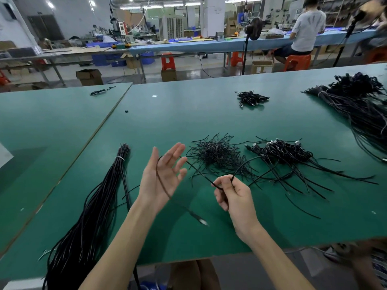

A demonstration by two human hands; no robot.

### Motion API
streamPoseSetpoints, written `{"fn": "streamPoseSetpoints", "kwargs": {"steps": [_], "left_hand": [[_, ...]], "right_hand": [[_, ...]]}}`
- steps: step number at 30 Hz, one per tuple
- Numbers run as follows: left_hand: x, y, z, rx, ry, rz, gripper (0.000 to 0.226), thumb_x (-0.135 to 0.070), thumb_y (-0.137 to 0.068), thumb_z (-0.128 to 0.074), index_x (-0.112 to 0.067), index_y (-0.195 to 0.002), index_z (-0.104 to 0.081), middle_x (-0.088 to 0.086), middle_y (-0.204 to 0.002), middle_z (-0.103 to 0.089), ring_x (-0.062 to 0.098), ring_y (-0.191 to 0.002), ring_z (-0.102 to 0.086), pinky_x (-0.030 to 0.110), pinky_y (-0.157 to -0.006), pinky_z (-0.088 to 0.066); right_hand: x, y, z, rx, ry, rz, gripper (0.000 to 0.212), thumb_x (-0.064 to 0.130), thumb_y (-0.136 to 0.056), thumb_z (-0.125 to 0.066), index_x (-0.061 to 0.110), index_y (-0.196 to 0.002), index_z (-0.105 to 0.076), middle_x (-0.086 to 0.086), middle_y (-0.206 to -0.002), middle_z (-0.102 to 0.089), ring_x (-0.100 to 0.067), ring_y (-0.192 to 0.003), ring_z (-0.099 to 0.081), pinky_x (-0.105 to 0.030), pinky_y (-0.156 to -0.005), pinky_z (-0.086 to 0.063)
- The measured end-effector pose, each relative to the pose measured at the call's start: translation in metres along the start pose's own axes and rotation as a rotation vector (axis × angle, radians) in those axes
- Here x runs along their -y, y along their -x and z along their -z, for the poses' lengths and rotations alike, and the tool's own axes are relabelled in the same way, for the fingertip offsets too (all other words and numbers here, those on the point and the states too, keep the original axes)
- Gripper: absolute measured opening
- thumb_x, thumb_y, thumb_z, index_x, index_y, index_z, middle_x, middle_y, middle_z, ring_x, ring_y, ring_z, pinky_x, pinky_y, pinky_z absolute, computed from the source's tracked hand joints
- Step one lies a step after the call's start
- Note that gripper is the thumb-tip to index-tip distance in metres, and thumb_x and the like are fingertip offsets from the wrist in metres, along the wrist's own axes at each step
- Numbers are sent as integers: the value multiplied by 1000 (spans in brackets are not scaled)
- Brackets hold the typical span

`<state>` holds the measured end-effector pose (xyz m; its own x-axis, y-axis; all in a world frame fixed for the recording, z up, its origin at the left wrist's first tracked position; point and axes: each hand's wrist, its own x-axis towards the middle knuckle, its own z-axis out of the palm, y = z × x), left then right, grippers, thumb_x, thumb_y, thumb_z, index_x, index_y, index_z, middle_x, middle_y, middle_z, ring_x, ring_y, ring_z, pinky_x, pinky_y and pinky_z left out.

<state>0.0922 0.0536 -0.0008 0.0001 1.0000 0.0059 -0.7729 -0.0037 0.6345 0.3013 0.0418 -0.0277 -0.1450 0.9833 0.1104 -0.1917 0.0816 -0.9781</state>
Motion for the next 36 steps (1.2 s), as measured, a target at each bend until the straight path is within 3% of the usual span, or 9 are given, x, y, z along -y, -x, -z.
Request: {"fn": "streamPoseSetpoints", "kwargs": {"steps": [5,7,9,11,23,27,30,33,36], "left_hand": [[0,-8,21,-132,170,-36,73,-58,-99,-46,3,-138,-57,6,-134,-68,19,-92,-71,26,-66,-52],[1,-7,26,-113,215,-6,67,-56,-98,-49,1,-129,-66,1,-109,-72,15,-78,-66,25,-63,-49],[-1,-5,30,-68,259,23,48,-50,-101,-52,-7,-107,-72,-7,-80,-61,10,-61,-54,22,-54,-44],[-5,-3,32,-28,267,32,34,-43,-103,-52,-14,-93,-66,-10,-68,-49,7,-50,-43,20,-47,-38],[-17,8,38,92,436,-94,31,-36,-106,-45,-16,-92,-64,-9,-71,-51,7,-59,-46,20,-62,-36],[-13,5,28,49,166,-17,30,-29,-107,-44,-14,-88,-62,-9,-67,-47,4,-45,-41,18,-47,-39],[-6,6,23,115,-4,95,46,-46,-109,-37,-16,-83,-61,-10,-63,-41,1,-36,-28,18,-36,-35],[2,9,19,241,-258,238,46,-52,-107,-40,-16,-86,-59,-10,-64,-39,0,-33,-29,16,-34,-29],[10,13,12,355,-512,357,40,-46,-108,-46,-12,-91,-57,-5,-67,-37,4,-37,-27,15,-38,-28]], "right_hand": [[0,0,2,-68,-87,-13,34,27,-107,-46,0,-95,-63,-4,-64,-57,-8,-54,-46,-19,-47,-36],[0,-1,5,-145,-117,1,34,28,-108,-45,2,-94,-64,-5,-66,-58,-11,-54,-46,-20,-49,-39],[-1,0,7,-235,-128,35,34,27,-110,-43,4,-93,-64,-7,-68,-61,-14,-55,-48,-22,-52,-42],[-2,-1,8,-309,-130,76,35,26,-111,-42,6,-92,-64,-7,-71,-64,-16,-57,-51,-24,-54,-46],[-8,-3,11,-507,-72,116,34,29,-112,-40,13,-94,-64,0,-67,-66,-12,-56,-54,-24,-56,-48],[-6,-2,9,-364,11,30,26,36,-108,-48,18,-123,-59,2,-80,-73,-9,-65,-62,-32,-70,-49],[-6,-2,3,-145,227,2,65,31,-103,-60,23,-158,-26,8,-90,-77,-11,-74,-66,-25,-71,-51],[-3,1,-6,59,420,-3,64,32,-103,-60,15,-158,-32,12,-88,-78,-10,-86,-71,-9,-66,-45],[-1,2,-10,136,554,12,60,46,-104,-52,16,-155,-40,8,-88,-76,7,-70,-63,-13,-64,-40]]}}
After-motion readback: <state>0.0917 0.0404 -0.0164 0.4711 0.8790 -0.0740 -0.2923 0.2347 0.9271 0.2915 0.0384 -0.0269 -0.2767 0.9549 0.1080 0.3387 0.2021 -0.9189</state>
